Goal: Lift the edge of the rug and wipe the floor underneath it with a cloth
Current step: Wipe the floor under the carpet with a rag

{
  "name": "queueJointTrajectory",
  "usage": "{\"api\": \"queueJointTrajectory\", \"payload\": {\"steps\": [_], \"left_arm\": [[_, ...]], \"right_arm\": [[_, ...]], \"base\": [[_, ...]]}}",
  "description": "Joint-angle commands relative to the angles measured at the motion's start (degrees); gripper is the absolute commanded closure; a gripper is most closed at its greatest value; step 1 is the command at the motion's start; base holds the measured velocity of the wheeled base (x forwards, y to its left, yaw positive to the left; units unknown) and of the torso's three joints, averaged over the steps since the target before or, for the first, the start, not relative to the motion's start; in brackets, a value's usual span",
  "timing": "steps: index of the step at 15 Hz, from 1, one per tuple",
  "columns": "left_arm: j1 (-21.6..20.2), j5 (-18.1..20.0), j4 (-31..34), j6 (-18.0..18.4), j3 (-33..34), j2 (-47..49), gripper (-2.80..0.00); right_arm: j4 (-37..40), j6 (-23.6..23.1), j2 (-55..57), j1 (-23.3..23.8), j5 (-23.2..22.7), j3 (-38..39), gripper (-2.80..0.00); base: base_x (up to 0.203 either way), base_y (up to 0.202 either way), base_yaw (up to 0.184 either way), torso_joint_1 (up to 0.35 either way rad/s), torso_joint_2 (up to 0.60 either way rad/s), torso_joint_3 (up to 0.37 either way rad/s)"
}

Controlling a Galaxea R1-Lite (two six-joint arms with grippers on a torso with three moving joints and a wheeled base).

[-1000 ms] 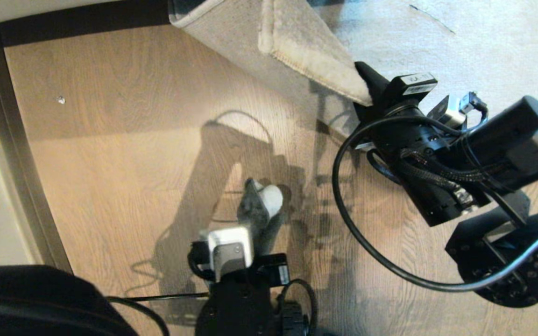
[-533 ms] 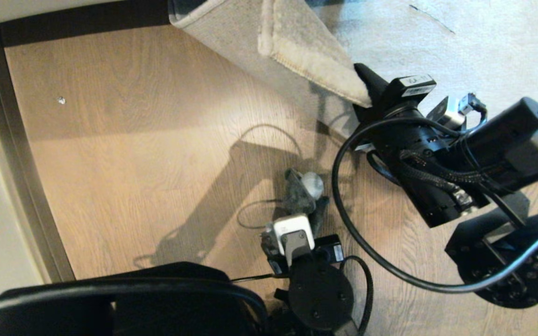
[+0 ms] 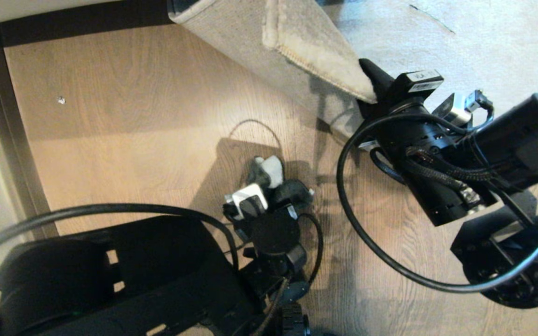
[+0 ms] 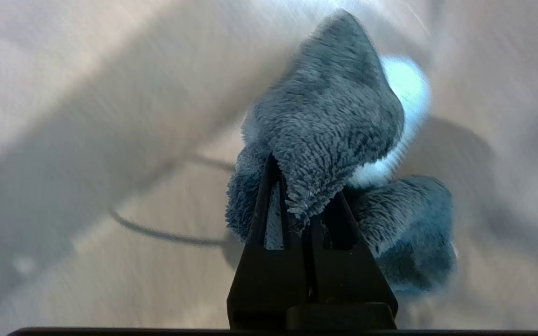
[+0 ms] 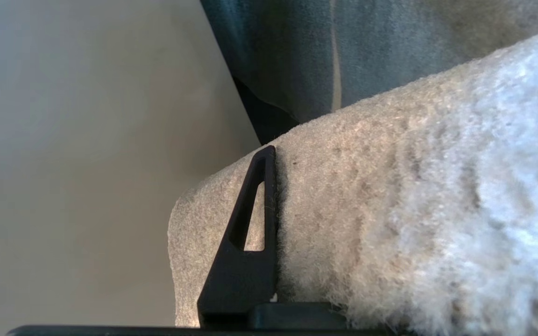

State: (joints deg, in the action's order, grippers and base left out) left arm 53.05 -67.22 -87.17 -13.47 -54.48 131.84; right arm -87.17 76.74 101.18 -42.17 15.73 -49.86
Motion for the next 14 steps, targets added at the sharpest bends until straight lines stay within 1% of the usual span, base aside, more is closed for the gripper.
{"api": "queueJointTrajectory", "payload": {"steps": [1, 2, 5, 7, 8, 9, 11, 12, 14], "left_arm": [[-4.2, -0.3, -2.8, 0.0, 2.9, -5.2, 0.00], [-5.4, -0.3, -2.8, -0.1, 5.4, -7.1, 0.00], [-8.4, -0.2, -2.8, -0.3, 14.2, -14.7, 0.00], [-8.7, -0.3, -2.8, -0.3, 21.8, -19.9, 0.00], [-7.8, -0.3, -2.8, -0.2, 26.0, -22.8, 0.00], [-5.8, -0.3, -2.8, -0.2, 30.3, -25.3, 0.00], [1.1, -0.4, -2.8, -0.1, 38.0, -28.9, 0.00], [5.7, -0.5, -2.8, 0.0, 40.5, -30.1, 0.00], [13.4, -0.5, -2.8, 0.2, 42.2, -30.5, 0.00]], "right_arm": [[-2.5, 0.3, -0.9, -0.1, 0.0, 0.4, 0.00], [-2.6, -0.4, -1.1, -0.1, 0.0, 0.8, 0.00], [-2.6, -0.6, -2.1, -0.2, 0.0, 1.3, 0.00], [-2.6, -0.8, -2.7, -0.5, 0.0, 1.8, 0.00], [-2.6, -0.9, -3.1, -0.8, -0.1, 2.5, 0.00], [-2.6, -1.0, -3.2, -1.7, 0.0, 3.0, 0.00], [-2.6, -1.0, -3.3, -2.2, 0.0, 3.6, 0.00], [-2.6, -1.0, -3.0, -2.5, 0.0, 3.5, 0.00], [-2.6, -1.0, -2.7, -2.6, 0.0, 3.5, 0.00]], "base": [[0.000, 0.000, 0.000, 0.000, 0.00, 0.000], [0.000, 0.000, 0.000, 0.000, 0.00, 0.000], [0.000, 0.000, 0.000, 0.000, 0.00, 0.000], [0.000, 0.000, 0.000, 0.000, 0.00, 0.000], [0.000, 0.000, 0.000, 0.000, 0.00, 0.000], [0.000, 0.000, 0.000, 0.000, 0.00, 0.000], [0.000, 0.000, 0.000, 0.000, 0.00, 0.000], [0.000, 0.000, 0.000, 0.000, 0.00, 0.000], [0.000, 0.000, 0.000, 0.000, 0.00, 0.000]]}}
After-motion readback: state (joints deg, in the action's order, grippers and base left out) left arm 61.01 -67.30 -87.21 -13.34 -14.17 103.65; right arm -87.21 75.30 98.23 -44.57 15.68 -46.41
